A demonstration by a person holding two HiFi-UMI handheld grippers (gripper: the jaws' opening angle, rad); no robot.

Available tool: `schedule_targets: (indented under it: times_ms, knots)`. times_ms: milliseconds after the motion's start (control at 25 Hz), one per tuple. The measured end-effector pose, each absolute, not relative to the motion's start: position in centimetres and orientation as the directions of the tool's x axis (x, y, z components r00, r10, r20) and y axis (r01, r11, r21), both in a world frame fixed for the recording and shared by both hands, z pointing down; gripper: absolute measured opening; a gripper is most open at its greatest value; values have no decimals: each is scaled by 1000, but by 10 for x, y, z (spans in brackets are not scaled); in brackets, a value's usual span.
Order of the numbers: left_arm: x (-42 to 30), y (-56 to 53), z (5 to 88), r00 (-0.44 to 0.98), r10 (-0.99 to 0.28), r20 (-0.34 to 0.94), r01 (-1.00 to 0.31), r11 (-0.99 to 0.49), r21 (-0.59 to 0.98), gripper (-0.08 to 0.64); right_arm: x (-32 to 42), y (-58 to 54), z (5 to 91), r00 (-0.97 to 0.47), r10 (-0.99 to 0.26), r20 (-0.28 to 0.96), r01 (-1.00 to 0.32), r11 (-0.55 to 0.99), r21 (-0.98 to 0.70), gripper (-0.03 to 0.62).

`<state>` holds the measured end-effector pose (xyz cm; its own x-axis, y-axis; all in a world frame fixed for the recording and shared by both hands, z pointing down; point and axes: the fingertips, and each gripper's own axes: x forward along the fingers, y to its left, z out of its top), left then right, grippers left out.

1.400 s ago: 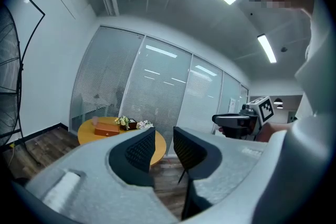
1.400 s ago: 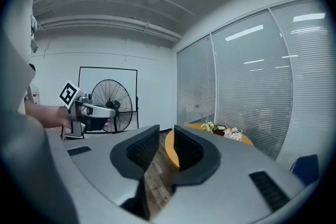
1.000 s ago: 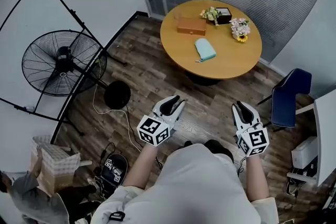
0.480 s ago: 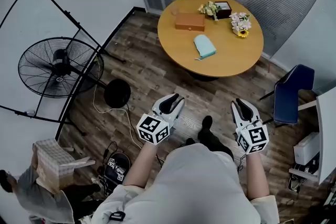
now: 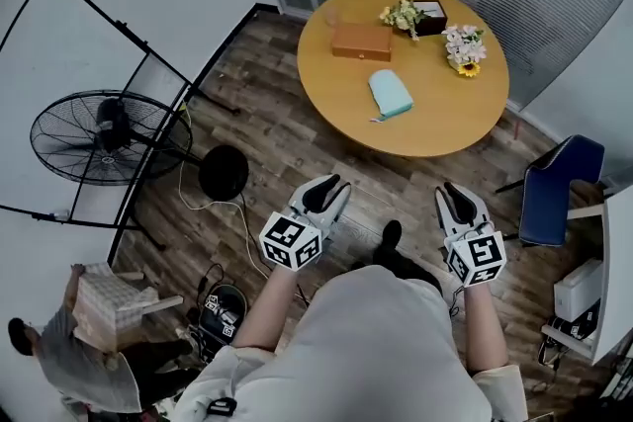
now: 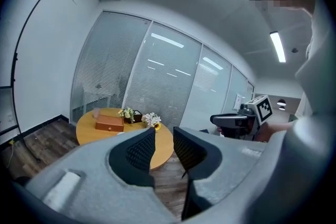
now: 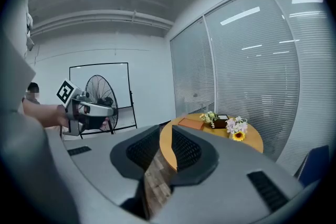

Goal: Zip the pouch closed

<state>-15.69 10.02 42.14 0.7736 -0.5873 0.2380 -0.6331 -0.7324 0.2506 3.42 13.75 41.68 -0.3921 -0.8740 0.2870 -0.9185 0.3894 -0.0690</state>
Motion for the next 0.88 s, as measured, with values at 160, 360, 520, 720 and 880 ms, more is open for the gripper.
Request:
schedule_targets:
  times_ms: [160, 360, 520, 720, 880]
  knots:
    - [-142, 68, 424, 766, -591, 253, -642, -725, 250, 106, 48, 100, 422, -410, -862, 299, -910, 407, -73, 72]
    - [-125, 34, 427, 747, -604, 277, -663, -708, 245, 106, 63, 59, 430, -445, -838, 314, -893, 444, -81, 72]
    - [-109, 8, 434, 735, -610, 296, -675, -697, 243, 106, 76, 29, 440, -471, -819, 327, -879, 469, -92, 72]
    - [-92, -11, 442, 723, -609, 324, -686, -687, 240, 106, 89, 4, 451, -503, -794, 342, -860, 500, -103, 72]
    - [-84, -25, 447, 719, -607, 339, -691, -677, 253, 106, 95, -14, 456, -511, -785, 351, -854, 509, -107, 72]
